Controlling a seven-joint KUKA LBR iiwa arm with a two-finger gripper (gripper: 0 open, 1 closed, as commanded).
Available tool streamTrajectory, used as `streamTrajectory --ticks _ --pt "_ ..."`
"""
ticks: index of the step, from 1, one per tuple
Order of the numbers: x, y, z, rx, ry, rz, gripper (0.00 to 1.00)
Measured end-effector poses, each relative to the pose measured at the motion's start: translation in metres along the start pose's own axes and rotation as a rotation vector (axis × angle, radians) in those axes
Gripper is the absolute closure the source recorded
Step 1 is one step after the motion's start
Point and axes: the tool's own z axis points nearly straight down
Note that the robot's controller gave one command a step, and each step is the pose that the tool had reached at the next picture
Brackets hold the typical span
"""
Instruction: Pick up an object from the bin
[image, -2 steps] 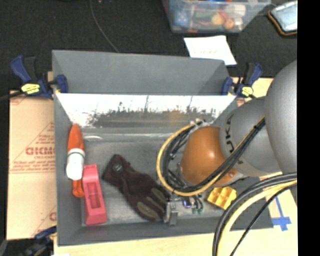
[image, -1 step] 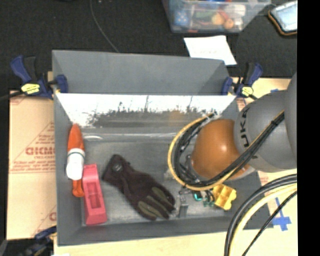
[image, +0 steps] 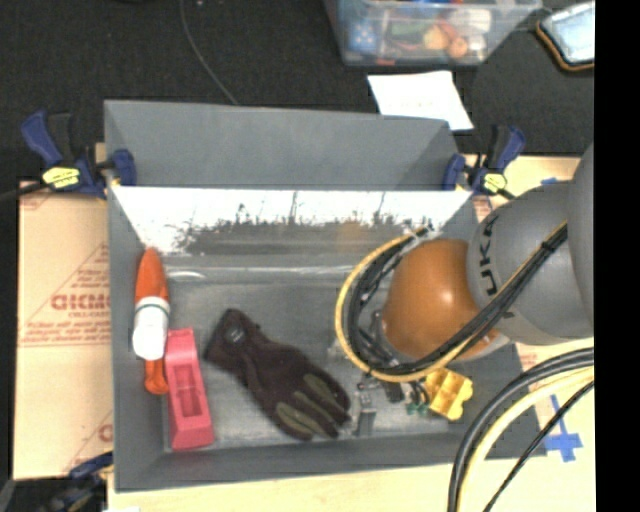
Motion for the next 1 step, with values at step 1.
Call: streamTrajectory --ticks 1 --pt "0.0037 0.0404 0.0257 -0.001 -0.005 0.013 0.00"
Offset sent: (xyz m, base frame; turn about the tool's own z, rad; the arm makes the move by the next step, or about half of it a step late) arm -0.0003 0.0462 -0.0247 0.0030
